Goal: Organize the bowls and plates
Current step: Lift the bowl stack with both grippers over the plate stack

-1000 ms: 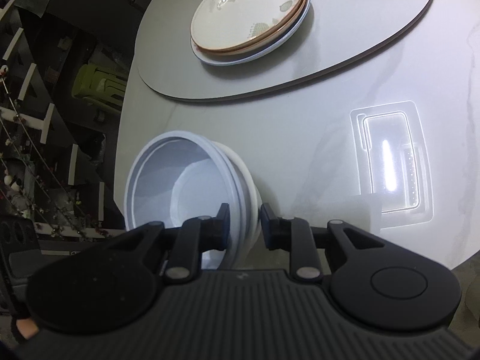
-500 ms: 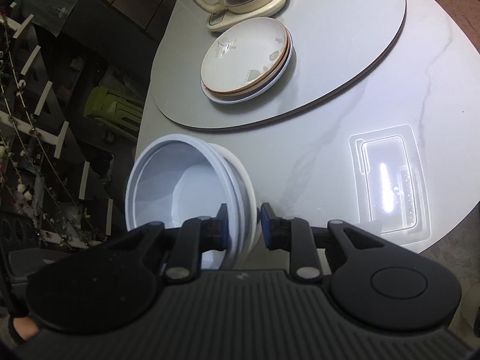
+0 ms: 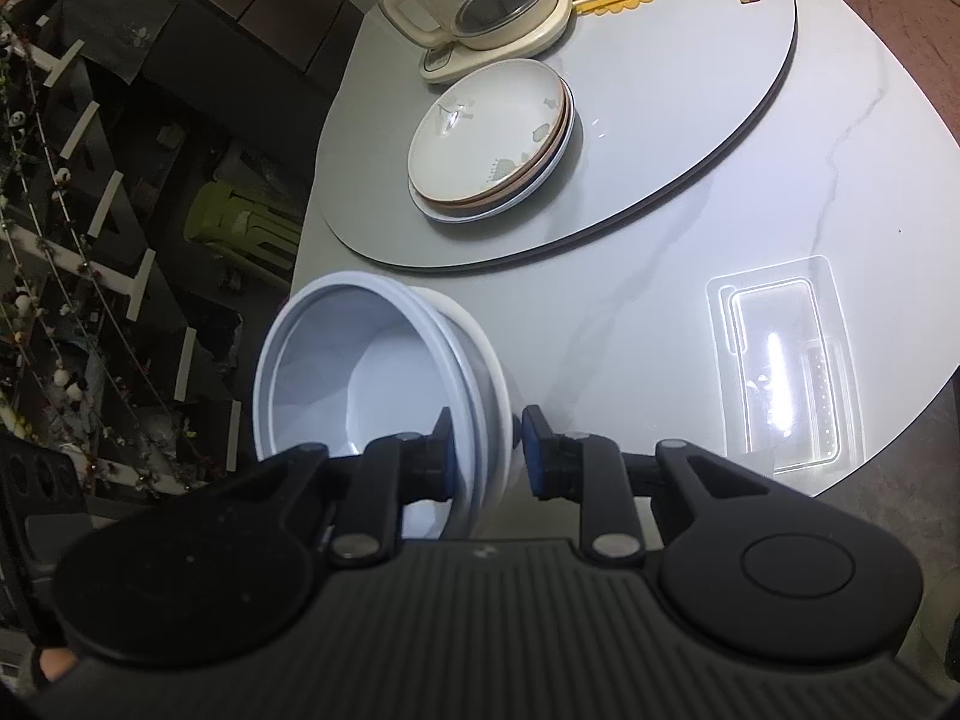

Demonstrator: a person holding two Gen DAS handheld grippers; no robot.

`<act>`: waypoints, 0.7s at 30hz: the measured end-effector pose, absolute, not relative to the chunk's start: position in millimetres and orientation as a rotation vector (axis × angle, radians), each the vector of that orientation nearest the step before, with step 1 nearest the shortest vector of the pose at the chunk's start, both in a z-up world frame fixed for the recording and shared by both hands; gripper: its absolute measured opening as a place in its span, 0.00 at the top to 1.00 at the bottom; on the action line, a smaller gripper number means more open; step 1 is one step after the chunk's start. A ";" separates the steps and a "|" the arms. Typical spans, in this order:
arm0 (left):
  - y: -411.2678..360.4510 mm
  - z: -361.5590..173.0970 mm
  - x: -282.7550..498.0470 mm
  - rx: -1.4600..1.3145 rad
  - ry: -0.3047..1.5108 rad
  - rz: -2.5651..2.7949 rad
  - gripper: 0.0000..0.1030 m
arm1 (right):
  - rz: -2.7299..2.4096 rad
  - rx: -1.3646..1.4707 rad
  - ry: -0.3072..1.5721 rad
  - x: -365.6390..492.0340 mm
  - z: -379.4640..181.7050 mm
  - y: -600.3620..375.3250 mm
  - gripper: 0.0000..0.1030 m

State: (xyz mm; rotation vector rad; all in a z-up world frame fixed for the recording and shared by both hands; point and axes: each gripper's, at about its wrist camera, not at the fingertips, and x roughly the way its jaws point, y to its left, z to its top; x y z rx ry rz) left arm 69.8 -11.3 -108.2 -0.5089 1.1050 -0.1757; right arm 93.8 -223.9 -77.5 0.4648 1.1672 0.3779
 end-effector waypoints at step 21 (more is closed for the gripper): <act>39.0 -104.7 205.7 -0.542 1.083 -0.200 0.63 | 0.346 0.487 1.123 205.9 -69.0 -186.4 0.75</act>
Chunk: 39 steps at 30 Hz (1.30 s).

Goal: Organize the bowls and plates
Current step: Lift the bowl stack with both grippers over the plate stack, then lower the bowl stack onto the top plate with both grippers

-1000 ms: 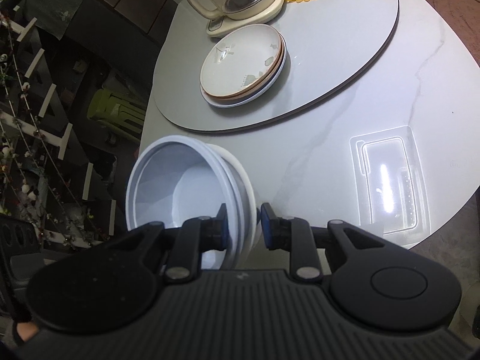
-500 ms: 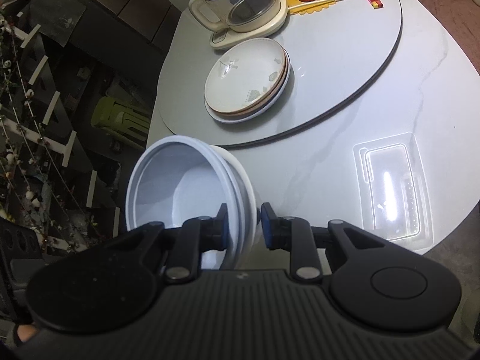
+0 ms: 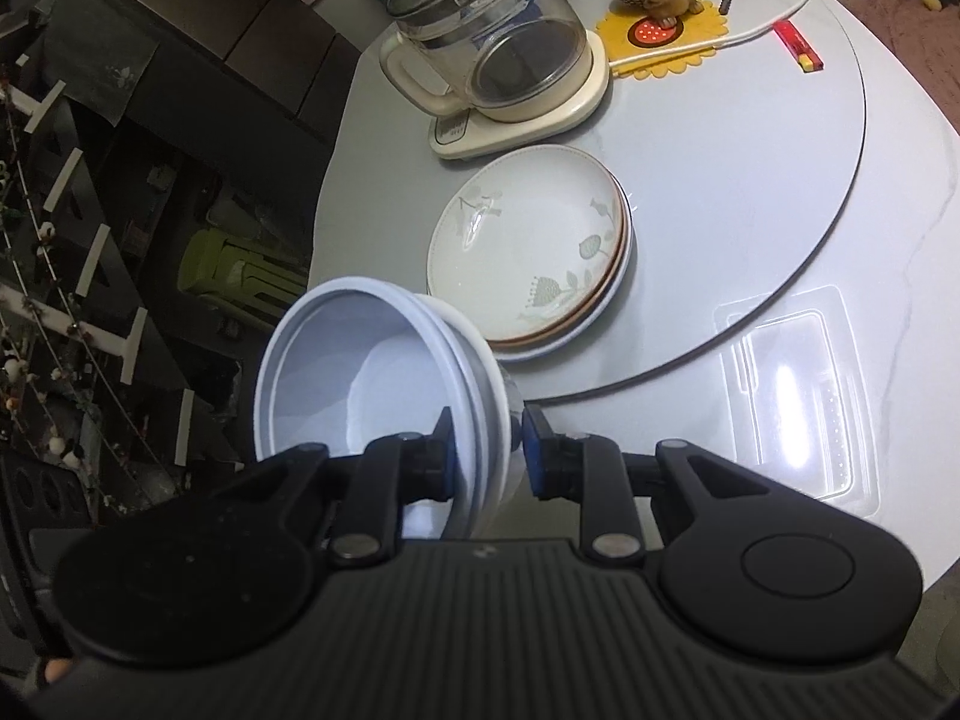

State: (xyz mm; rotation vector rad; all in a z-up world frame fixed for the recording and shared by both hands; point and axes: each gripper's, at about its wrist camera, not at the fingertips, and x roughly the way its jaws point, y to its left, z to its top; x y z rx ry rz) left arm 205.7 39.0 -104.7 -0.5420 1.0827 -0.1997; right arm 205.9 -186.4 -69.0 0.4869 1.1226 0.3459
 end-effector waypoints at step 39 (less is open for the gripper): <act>62.4 -224.7 410.4 -0.536 1.282 -0.219 0.62 | 0.224 0.433 1.324 377.6 -173.0 -155.2 0.74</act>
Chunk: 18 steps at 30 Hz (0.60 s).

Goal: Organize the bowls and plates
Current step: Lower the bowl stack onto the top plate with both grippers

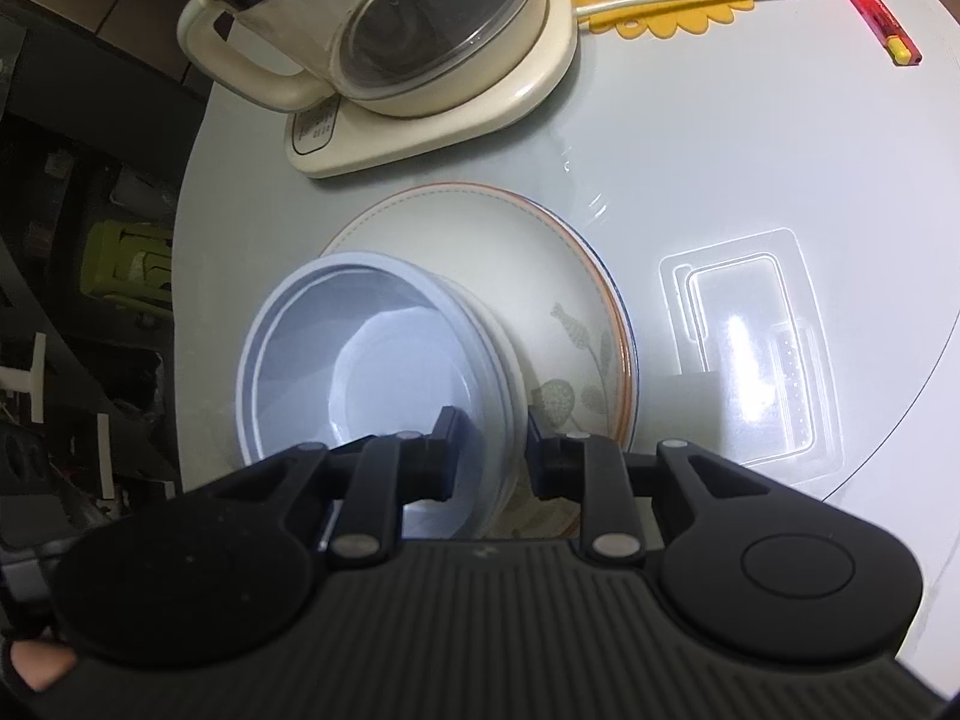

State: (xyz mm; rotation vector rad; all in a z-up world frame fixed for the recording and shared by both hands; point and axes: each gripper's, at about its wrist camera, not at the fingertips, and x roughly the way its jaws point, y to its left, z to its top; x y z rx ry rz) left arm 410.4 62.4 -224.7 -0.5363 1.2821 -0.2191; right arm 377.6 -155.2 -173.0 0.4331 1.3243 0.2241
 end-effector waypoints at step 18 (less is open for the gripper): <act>68.3 -199.6 401.4 -0.566 1.231 -0.182 0.47 | 0.271 0.411 1.275 380.9 -151.9 -163.8 0.55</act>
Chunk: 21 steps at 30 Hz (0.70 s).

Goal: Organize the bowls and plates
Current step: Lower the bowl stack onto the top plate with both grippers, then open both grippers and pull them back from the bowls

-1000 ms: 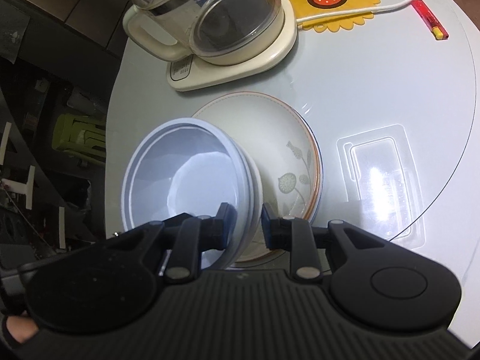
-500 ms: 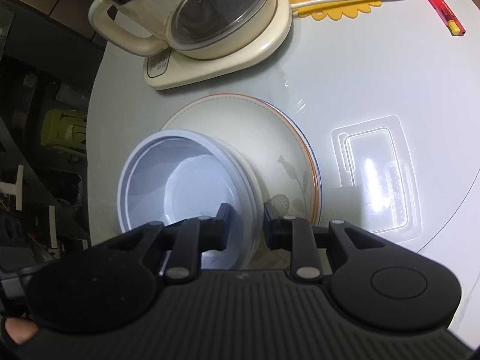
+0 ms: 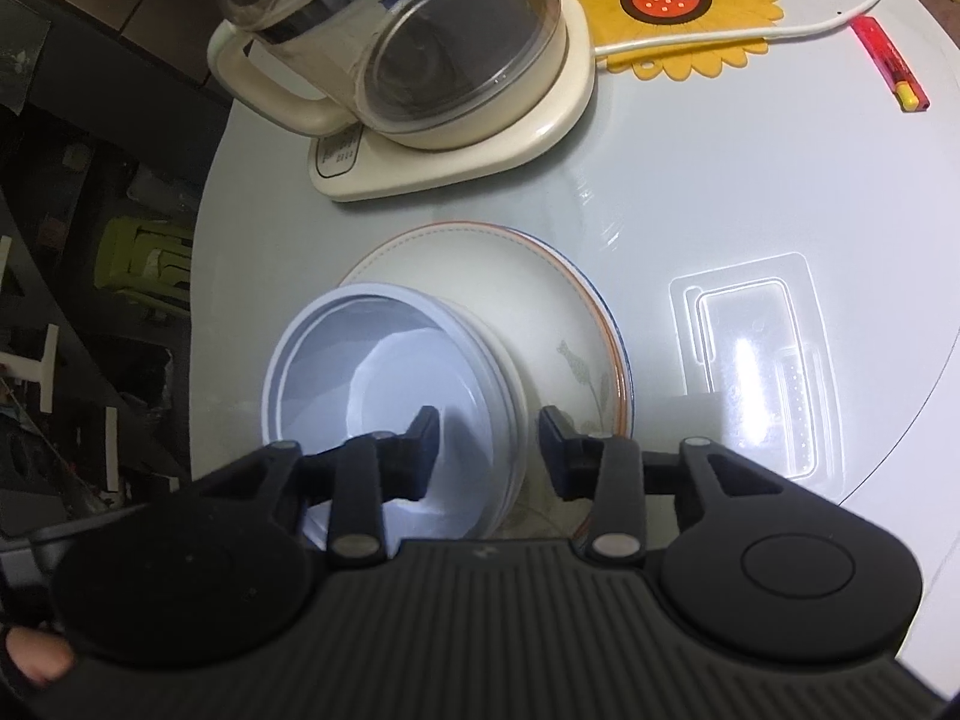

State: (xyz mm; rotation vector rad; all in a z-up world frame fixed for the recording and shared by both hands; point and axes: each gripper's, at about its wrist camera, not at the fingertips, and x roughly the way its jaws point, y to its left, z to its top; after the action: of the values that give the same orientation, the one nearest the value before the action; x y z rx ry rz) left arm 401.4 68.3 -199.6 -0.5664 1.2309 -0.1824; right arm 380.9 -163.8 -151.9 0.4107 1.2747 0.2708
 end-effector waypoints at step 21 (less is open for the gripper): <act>53.2 -71.0 278.7 -0.430 0.938 -0.101 0.45 | 0.384 0.302 0.998 289.0 -37.7 -185.4 0.55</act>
State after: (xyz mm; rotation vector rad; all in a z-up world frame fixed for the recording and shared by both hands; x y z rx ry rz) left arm 278.7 53.2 -71.0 -0.4303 0.9383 -0.1006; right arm 289.0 -185.4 -37.7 0.3022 0.9980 0.3843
